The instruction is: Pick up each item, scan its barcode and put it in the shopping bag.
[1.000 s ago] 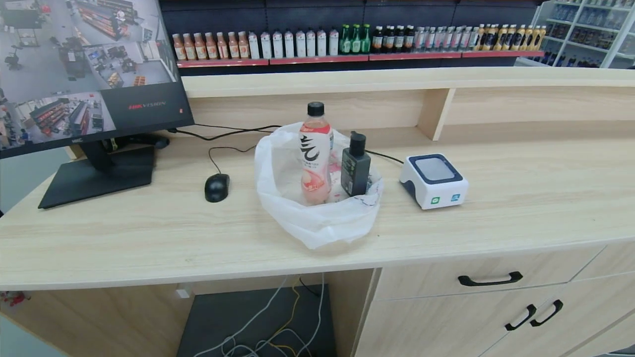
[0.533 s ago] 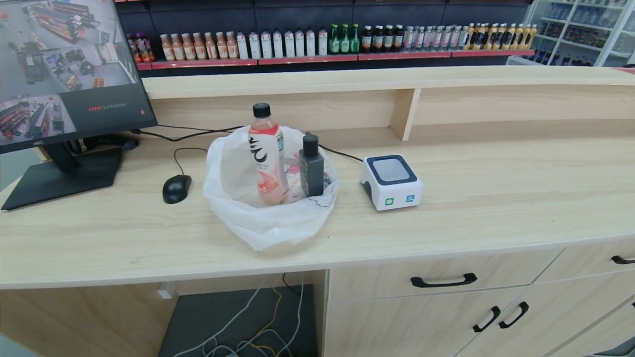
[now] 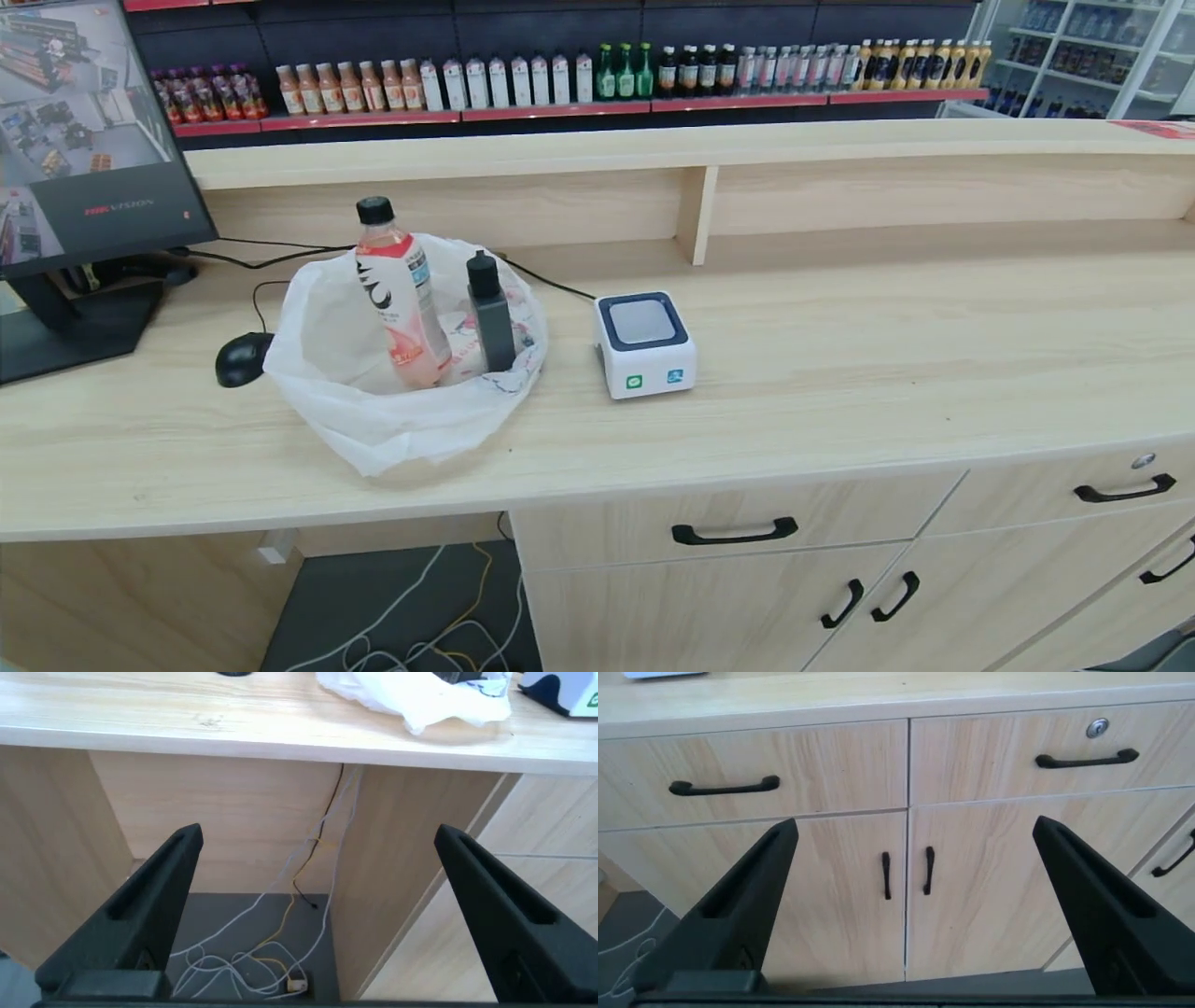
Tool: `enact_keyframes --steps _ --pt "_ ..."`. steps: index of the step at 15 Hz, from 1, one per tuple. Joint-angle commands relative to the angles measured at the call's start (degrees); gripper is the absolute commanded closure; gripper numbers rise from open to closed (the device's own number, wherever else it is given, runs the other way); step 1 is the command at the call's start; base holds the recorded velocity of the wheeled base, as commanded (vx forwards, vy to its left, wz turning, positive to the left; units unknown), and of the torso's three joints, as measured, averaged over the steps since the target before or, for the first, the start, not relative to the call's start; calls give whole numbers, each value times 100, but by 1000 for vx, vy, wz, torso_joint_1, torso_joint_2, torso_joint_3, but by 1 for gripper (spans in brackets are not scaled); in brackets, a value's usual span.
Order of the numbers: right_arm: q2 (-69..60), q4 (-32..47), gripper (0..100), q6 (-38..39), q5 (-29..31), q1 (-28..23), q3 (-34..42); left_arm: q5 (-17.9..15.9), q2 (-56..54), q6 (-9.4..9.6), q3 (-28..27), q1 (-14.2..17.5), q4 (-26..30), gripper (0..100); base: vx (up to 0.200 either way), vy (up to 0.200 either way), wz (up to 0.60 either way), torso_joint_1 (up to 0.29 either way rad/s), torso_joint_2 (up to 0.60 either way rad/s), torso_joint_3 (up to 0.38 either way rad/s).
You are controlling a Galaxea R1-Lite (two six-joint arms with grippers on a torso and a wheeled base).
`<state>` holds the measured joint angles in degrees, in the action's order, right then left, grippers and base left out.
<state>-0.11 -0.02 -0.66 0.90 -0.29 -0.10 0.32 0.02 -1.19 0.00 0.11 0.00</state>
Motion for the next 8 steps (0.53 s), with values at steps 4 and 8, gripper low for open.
enact_keyframes --steps 4,8 --pt "11 -6 0 -4 -2 -6 1 3 -2 5 0 -2 0 0 0 0 0 0 0 0" --pt "11 -6 0 -31 -2 -15 1 3 -2 49 0 -2 0 0 0 0 0 0 0 0"
